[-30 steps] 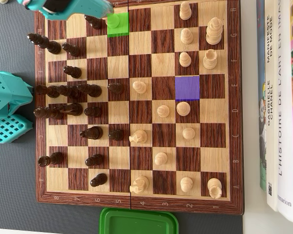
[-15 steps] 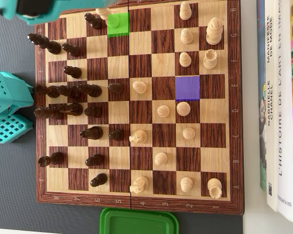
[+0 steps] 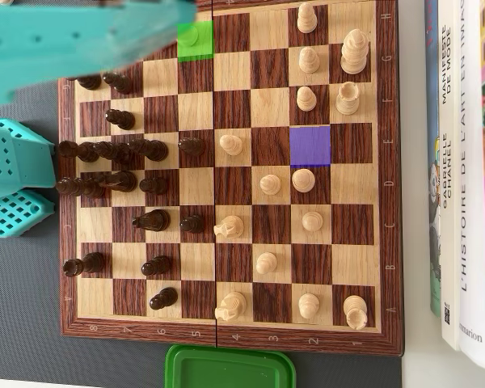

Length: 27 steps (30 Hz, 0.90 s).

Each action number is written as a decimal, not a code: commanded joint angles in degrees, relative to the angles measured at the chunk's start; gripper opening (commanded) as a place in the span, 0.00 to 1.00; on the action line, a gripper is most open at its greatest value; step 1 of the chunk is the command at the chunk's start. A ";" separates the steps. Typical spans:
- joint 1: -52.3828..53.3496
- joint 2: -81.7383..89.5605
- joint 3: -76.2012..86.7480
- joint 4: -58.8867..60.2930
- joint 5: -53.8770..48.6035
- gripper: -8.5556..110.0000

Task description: Play chess

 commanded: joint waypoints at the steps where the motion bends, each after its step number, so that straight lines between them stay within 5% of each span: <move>1: 1.67 4.13 2.81 -8.70 -0.18 0.20; 12: 8.00 19.42 26.54 -44.65 -0.44 0.21; 27: 12.74 39.02 49.04 -72.95 -2.99 0.21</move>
